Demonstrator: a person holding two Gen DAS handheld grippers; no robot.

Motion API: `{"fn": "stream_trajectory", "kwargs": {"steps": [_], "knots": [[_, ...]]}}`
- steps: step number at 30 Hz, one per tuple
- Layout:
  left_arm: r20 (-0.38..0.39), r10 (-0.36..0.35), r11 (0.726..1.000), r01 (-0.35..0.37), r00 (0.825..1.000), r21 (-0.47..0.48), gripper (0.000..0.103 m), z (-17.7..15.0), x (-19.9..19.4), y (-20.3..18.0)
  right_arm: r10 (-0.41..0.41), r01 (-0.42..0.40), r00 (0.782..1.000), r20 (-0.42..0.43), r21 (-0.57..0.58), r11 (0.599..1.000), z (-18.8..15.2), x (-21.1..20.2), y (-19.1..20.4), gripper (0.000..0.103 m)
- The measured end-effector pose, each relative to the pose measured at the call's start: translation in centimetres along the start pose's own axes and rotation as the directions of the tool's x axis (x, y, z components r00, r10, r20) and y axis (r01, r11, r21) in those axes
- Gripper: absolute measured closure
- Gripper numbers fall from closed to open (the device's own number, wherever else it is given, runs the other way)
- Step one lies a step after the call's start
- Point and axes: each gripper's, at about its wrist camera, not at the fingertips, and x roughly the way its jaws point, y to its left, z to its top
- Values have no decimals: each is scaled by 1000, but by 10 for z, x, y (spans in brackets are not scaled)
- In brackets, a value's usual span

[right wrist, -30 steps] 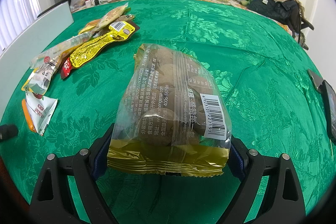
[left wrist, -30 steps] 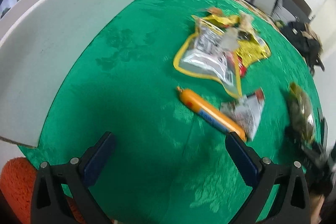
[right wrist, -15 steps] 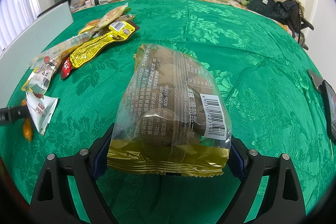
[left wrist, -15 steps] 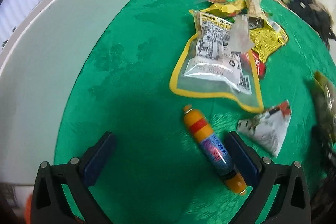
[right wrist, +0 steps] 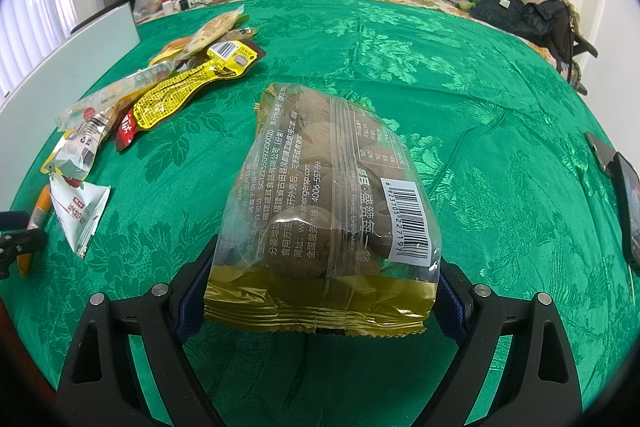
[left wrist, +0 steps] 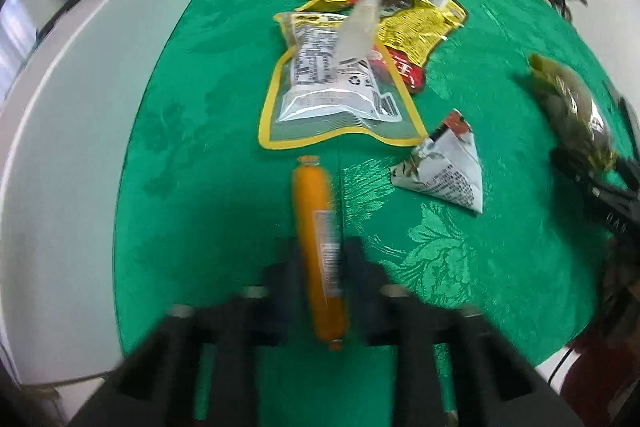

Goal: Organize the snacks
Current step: 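Grasp the orange sausage stick with the left tool while the right tool holds the bag, then carry sausage and snack bag over the white box and open both tools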

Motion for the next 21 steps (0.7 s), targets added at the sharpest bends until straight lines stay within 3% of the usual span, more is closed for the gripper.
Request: {"fn": "stream_trajectory", "kwargs": {"steps": [2, 5, 7, 10, 13, 16, 17, 19, 21], "knots": [[-1, -24, 1000, 24, 1000, -16, 88, -2, -2, 4, 2, -2, 1000, 0, 0, 1000, 0, 1, 0, 10], [7, -116, 989, 116, 993, -87, 88, -4, -8, 14, 15, -15, 1000, -3, -8, 1000, -1, -1, -3, 10], [32, -137, 985, 140, 990, -103, 88, -8, -15, 19, 71, -71, 997, -37, 6, 997, 2, -5, -11, 11], [62, -177, 975, 184, 982, -126, 88, -13, -23, 25, 190, -180, 980, -64, 135, 974, 11, -14, -32, 12], [83, -195, 969, 205, 977, -139, 88, -15, -30, 31, 191, -177, 973, -128, 114, 978, 30, -14, -29, 12], [113, -221, 960, 236, 969, -147, 88, -13, -42, 39, 143, -134, 973, -180, 63, 989, 48, -8, -18, 12], [128, -234, 956, 252, 964, -148, 88, -12, -49, 43, 111, -103, 967, -228, 48, 994, 51, -1, -16, 15], [158, -254, 949, 278, 954, -149, 88, -13, -62, 52, 70, -53, 946, -315, 63, 997, 52, 9, -19, 29], [194, -279, 937, 310, 941, -161, 88, -16, -82, 63, 76, -46, 950, -301, 105, 993, 55, 1, -25, 32]]}}
